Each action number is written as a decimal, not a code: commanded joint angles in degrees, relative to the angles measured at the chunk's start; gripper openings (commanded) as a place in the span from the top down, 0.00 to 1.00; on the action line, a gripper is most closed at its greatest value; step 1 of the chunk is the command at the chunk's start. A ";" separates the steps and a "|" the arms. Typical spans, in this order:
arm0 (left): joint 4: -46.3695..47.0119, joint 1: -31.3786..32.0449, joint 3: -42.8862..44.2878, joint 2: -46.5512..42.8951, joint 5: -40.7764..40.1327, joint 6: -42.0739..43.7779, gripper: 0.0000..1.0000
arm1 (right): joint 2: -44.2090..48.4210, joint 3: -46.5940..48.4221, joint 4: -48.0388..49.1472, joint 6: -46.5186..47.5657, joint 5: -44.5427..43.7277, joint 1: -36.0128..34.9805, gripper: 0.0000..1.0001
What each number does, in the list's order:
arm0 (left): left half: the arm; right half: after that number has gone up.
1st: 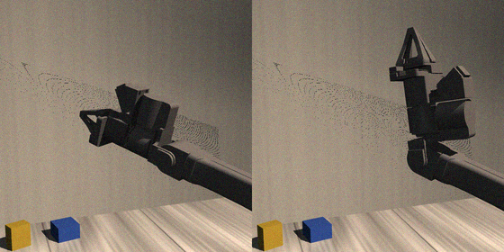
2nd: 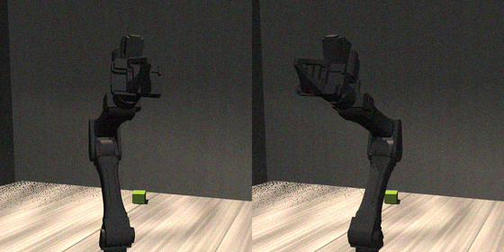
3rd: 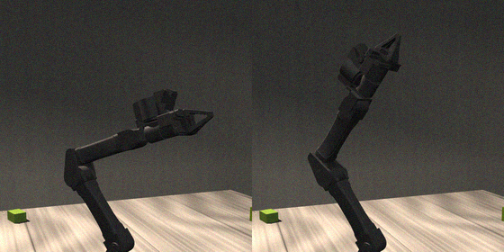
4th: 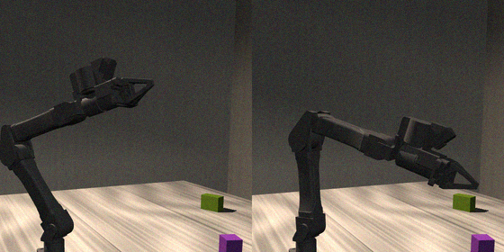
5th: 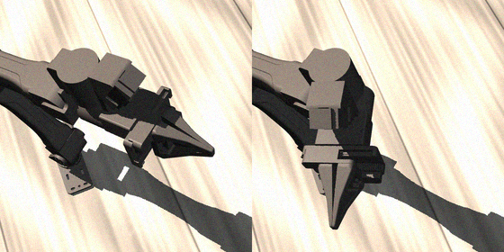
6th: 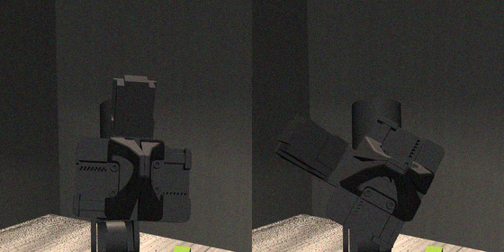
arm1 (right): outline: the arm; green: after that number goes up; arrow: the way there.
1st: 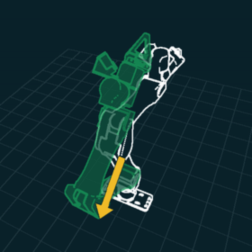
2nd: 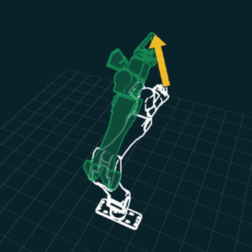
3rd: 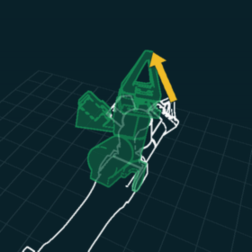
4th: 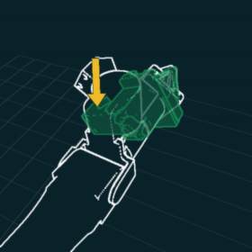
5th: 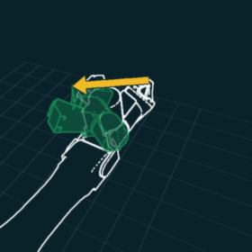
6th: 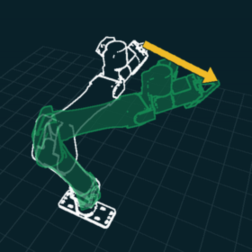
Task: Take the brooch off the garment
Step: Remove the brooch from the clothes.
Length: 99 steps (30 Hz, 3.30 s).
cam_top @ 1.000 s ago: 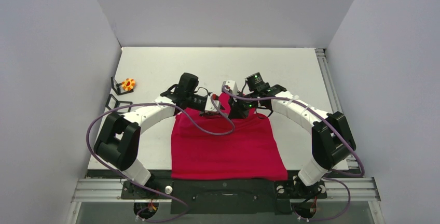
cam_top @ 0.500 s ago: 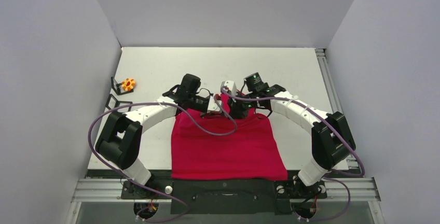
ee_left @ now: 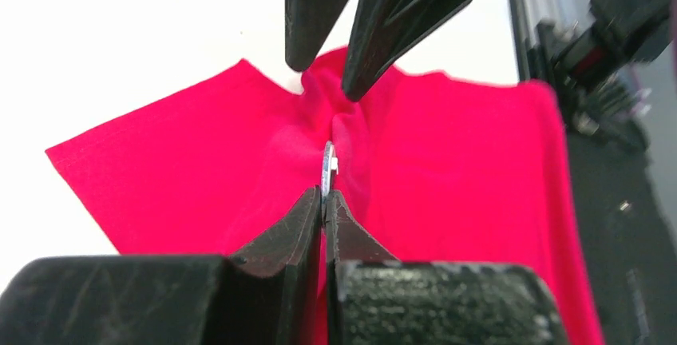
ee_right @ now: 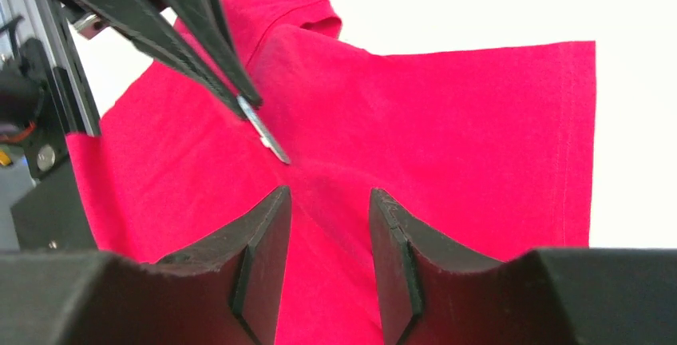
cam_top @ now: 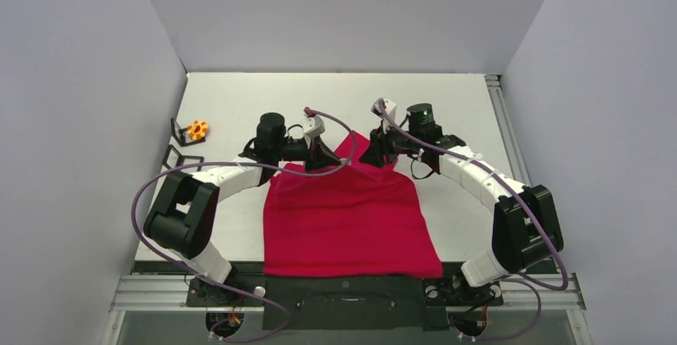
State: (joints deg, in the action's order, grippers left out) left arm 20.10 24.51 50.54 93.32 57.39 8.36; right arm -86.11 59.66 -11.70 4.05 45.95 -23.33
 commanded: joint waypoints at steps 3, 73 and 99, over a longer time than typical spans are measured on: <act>25.68 -1.13 -2.31 -1.41 -0.16 -28.06 1.00 | 0.07 -3.23 16.46 -14.96 0.04 1.20 0.64; 18.06 15.37 -24.09 -28.17 -31.91 69.41 1.00 | -5.01 -3.88 35.16 -64.29 16.12 -2.29 0.69; -34.11 4.28 -0.66 -27.69 -38.20 13.04 0.11 | 4.90 -2.61 13.74 -28.16 -19.25 -4.44 1.00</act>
State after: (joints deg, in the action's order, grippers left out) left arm 6.70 34.54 37.23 64.03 15.75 52.29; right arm -85.82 56.38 5.06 -37.54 40.93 -23.46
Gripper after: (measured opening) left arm 0.867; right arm 0.027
